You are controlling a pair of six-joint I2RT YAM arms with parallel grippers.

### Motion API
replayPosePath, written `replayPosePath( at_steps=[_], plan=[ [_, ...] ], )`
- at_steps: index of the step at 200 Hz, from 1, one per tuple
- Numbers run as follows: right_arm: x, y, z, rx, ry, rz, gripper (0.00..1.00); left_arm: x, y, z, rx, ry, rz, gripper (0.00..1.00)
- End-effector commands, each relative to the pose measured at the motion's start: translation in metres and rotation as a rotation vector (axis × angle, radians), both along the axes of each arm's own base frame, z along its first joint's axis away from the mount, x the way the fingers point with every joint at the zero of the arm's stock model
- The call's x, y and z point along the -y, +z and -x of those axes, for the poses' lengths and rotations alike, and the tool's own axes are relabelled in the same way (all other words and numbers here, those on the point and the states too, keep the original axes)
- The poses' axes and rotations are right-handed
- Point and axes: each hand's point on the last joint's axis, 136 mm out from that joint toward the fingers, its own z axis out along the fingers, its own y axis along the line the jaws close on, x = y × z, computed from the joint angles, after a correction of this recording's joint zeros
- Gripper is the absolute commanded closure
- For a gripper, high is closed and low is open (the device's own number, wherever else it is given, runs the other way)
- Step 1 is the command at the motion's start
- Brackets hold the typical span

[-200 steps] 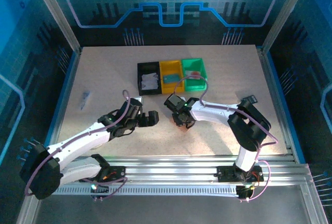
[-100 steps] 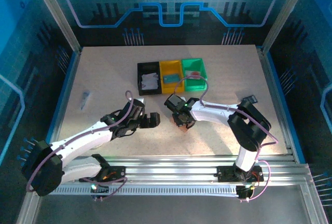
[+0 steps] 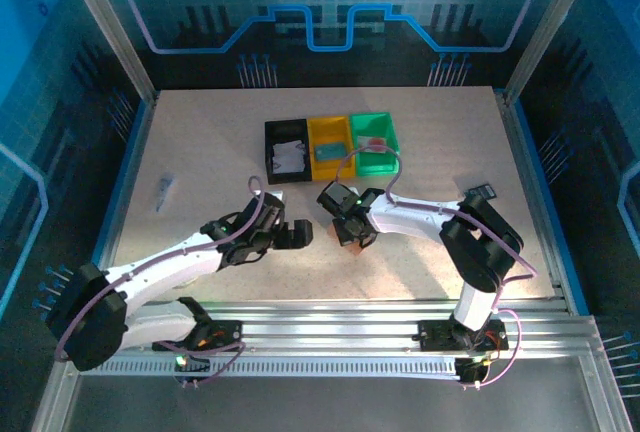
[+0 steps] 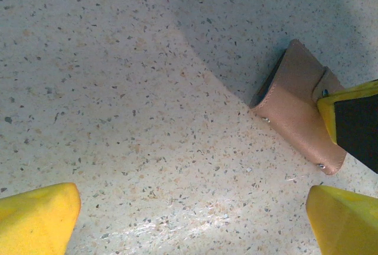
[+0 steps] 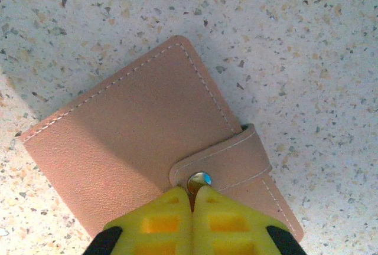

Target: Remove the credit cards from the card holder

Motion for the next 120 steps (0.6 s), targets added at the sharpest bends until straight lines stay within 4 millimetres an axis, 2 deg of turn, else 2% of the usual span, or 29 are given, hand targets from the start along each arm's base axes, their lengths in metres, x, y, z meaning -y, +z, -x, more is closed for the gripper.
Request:
replayPosePath(
  at_steps=[1, 84, 120],
  plan=[
    [0.005, -0.01, 0.021, -0.107, 0.016, 0.008, 1.0, 0.011, 0.011, -0.009, 0.039, -0.016, 0.009, 0.01],
    [-0.015, 0.017, 0.035, -0.146, 0.047, -0.149, 1.0, 0.027, -0.001, -0.007, 0.012, -0.05, -0.01, 0.01],
    [-0.02, 0.019, 0.04, -0.169, 0.049, -0.195, 1.0, 0.033, -0.011, -0.004, -0.019, -0.066, -0.037, 0.01]
  ],
)
